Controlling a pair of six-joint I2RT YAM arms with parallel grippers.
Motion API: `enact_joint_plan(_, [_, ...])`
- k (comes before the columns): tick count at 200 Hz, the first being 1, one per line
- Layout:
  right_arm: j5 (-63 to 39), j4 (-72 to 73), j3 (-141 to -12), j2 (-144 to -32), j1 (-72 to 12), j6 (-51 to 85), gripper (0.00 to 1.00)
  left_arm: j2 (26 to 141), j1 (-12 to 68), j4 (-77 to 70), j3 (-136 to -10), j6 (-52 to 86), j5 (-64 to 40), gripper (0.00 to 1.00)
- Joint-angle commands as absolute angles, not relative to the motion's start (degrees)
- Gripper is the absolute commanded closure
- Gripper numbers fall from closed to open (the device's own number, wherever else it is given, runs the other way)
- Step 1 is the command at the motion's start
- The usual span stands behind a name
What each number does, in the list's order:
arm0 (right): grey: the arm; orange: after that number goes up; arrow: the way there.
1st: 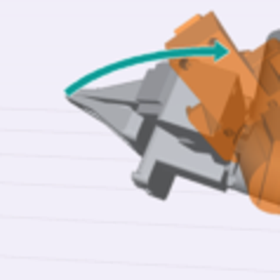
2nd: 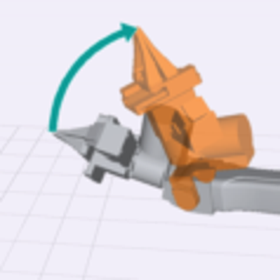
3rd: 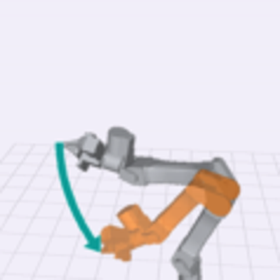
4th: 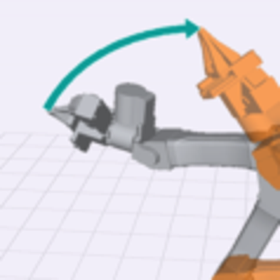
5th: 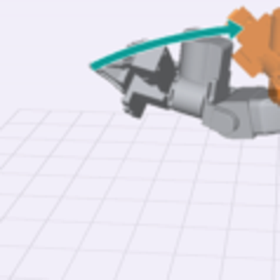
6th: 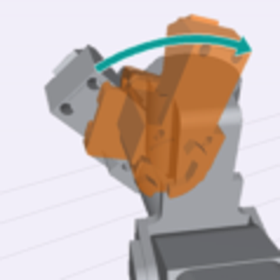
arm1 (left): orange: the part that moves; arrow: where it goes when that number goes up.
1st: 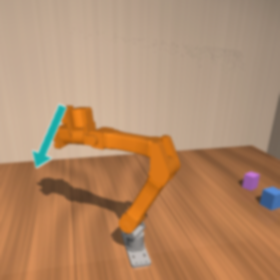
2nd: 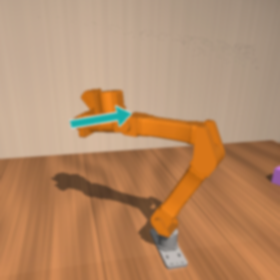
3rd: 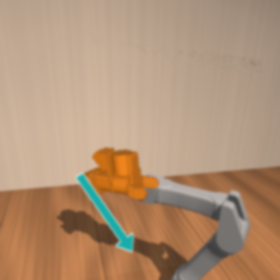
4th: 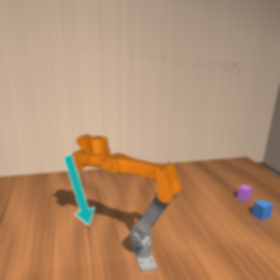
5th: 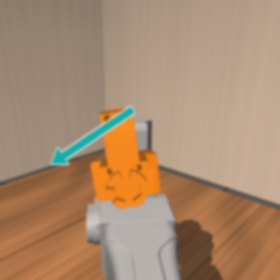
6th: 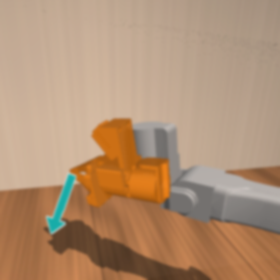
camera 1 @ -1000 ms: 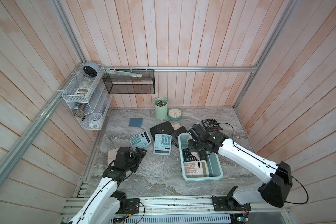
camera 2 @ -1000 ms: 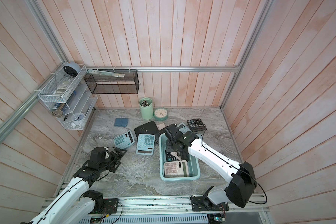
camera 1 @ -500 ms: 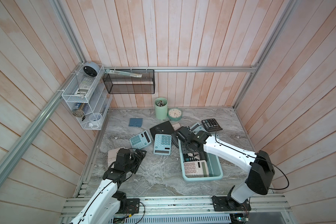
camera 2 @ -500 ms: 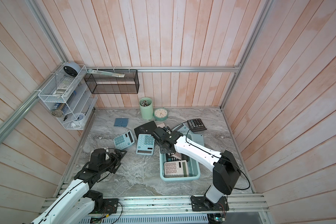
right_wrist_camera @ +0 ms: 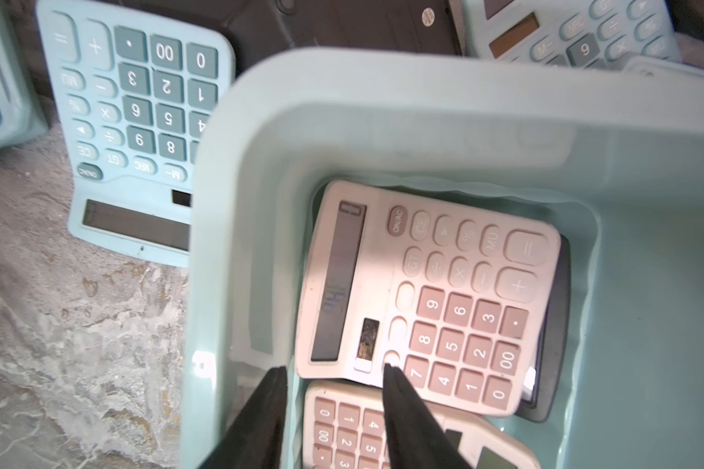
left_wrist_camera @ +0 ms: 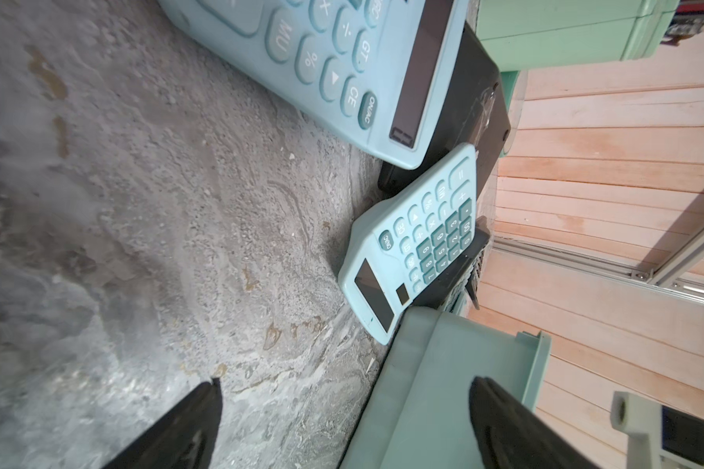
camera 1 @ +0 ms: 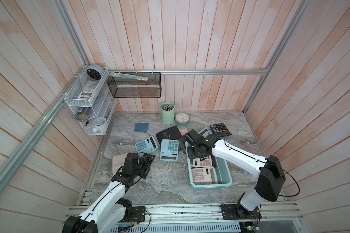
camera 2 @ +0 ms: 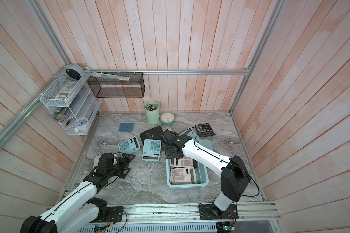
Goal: Put the calculator in the storage box
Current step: Place the calculator in the storage box, then pick up the calculator from the center of the board.
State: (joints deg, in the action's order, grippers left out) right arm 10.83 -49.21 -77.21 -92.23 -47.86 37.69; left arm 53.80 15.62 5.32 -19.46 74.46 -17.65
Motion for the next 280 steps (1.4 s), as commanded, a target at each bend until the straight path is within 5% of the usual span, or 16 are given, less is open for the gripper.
enact_joint_plan(1, [8.9,-47.2,-77.7,-87.9,-47.1,38.8,0.51,55.9,17.0,-1.6,-18.1,78.1,-18.1,0.0])
enact_joint_plan(118, [0.9,-34.3,-67.3,-73.9,-42.9,38.0,0.45,74.3,27.8,-24.8,-18.9,88.8,-9.0,0.09])
enact_joint_plan(225, [-2.6,-34.3,-65.9,-70.2,-39.9,36.2,0.45,93.2,30.9,-50.6,-17.3,95.9,-2.0,0.37])
enact_joint_plan(280, [-4.1,-33.8,-64.7,-69.2,-39.8,36.9,0.45,100.4,31.0,-62.4,-16.4,99.2,-1.3,0.63])
